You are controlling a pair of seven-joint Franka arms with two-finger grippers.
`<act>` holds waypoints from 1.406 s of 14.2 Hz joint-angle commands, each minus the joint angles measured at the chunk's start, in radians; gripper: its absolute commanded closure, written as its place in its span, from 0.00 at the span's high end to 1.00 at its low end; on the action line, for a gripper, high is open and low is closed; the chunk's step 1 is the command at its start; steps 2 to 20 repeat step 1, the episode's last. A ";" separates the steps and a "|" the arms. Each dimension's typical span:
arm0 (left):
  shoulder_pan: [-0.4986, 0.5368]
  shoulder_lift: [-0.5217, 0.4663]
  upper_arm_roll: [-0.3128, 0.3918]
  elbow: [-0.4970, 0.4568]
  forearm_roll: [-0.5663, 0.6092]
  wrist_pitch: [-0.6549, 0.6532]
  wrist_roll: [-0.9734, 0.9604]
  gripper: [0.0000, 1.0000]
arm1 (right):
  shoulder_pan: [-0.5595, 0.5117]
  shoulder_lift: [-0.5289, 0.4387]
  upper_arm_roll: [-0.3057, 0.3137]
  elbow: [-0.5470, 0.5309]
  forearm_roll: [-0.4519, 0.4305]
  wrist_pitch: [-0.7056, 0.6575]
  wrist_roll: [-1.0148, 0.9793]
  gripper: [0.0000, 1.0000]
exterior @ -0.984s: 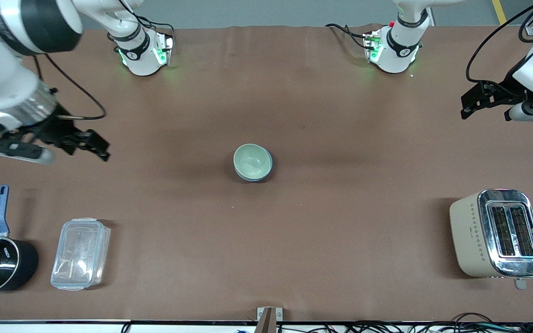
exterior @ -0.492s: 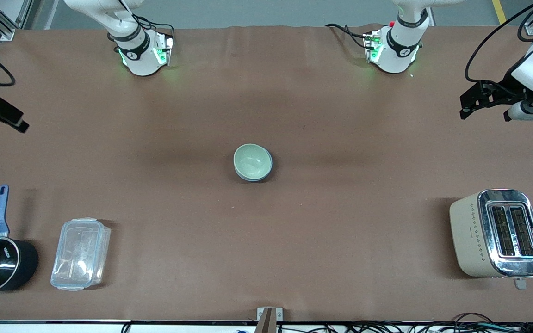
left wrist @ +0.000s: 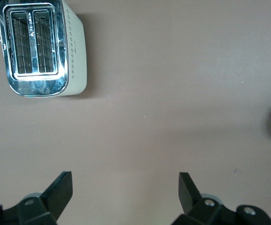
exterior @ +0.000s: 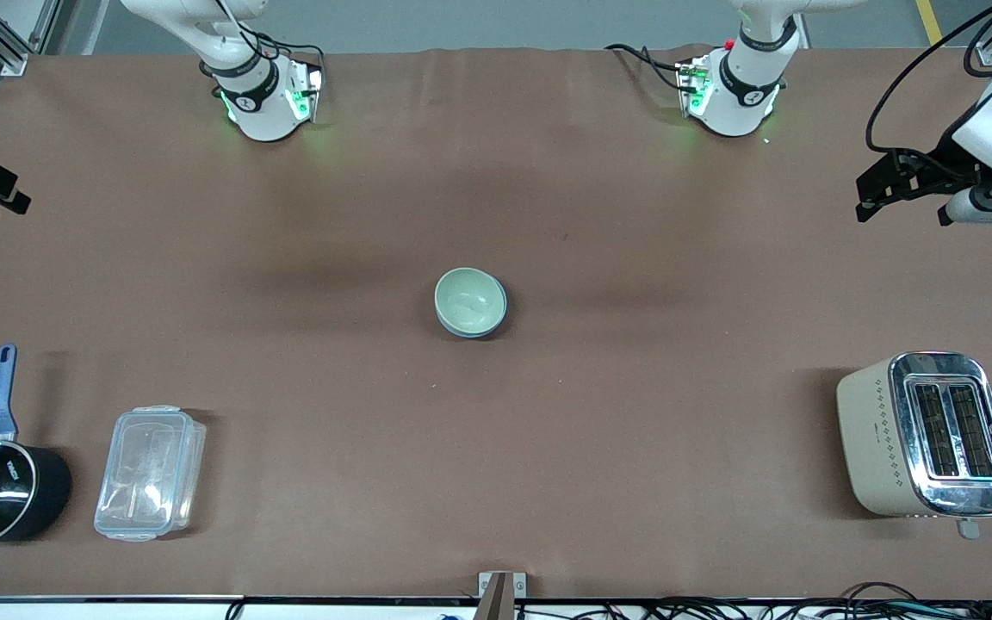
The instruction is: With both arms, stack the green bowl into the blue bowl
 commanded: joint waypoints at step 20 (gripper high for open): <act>-0.008 0.008 0.000 0.019 -0.002 -0.003 0.017 1.00 | -0.021 -0.013 0.021 -0.029 -0.003 0.024 -0.022 1.00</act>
